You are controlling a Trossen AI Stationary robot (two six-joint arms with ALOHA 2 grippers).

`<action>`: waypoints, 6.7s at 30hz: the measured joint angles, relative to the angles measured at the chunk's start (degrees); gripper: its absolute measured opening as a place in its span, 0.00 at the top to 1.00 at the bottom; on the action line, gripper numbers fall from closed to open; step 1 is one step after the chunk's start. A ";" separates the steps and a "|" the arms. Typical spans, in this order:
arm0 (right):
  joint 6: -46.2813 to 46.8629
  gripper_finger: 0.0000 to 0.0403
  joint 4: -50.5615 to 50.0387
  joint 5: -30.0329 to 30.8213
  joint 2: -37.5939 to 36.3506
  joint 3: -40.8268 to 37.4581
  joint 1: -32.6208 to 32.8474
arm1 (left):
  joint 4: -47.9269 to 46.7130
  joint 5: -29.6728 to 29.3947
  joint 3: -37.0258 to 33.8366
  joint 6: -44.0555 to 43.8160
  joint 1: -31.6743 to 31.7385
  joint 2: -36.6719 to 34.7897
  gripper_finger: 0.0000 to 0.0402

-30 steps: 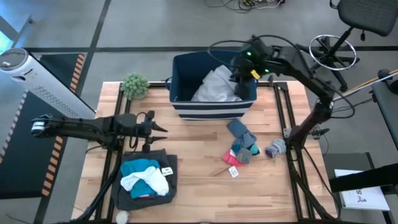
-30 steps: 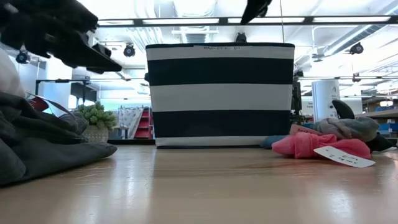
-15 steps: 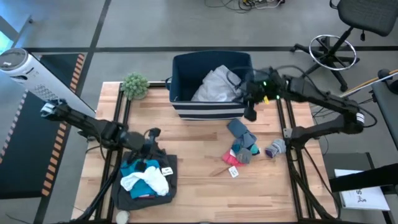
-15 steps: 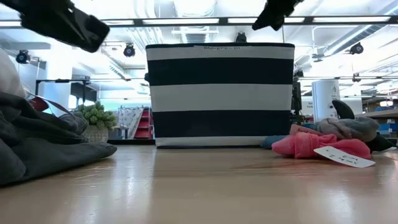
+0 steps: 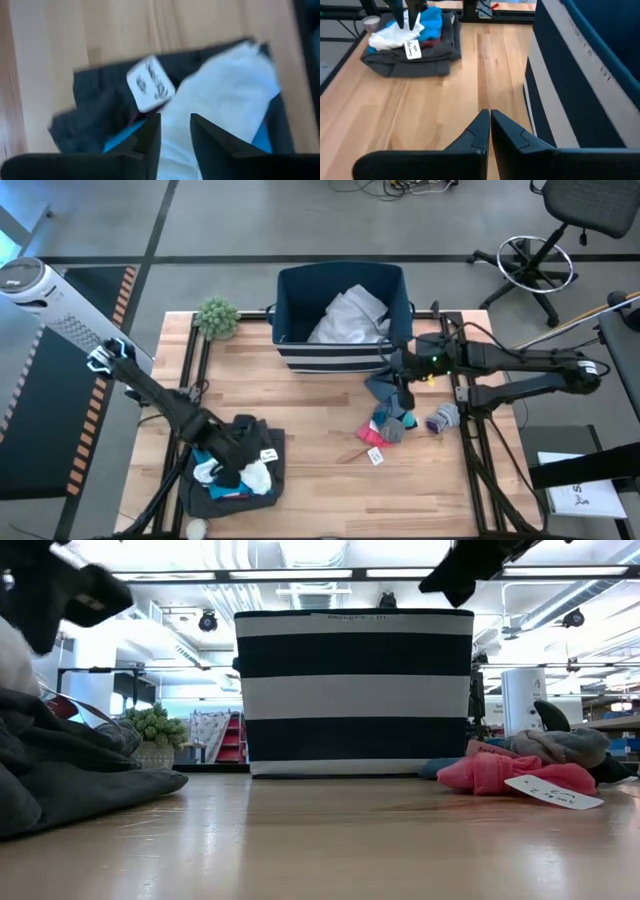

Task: Sort clothes
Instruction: Put the white socks into the laundry bin, then put the blue cloth into the laundry bin

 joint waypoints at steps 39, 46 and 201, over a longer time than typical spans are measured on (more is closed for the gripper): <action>-0.70 1.00 1.46 0.46 0.07 -0.50 1.46 | -10.38 7.84 12.50 2.94 -0.13 8.50 1.00; -0.70 1.00 1.66 0.46 0.07 -0.48 1.46 | -15.24 -8.81 21.43 6.68 2.41 8.50 1.00; 1.75 1.00 29.84 4.44 0.04 -23.54 14.71 | -11.30 20.35 1.44 0.40 9.89 0.62 0.96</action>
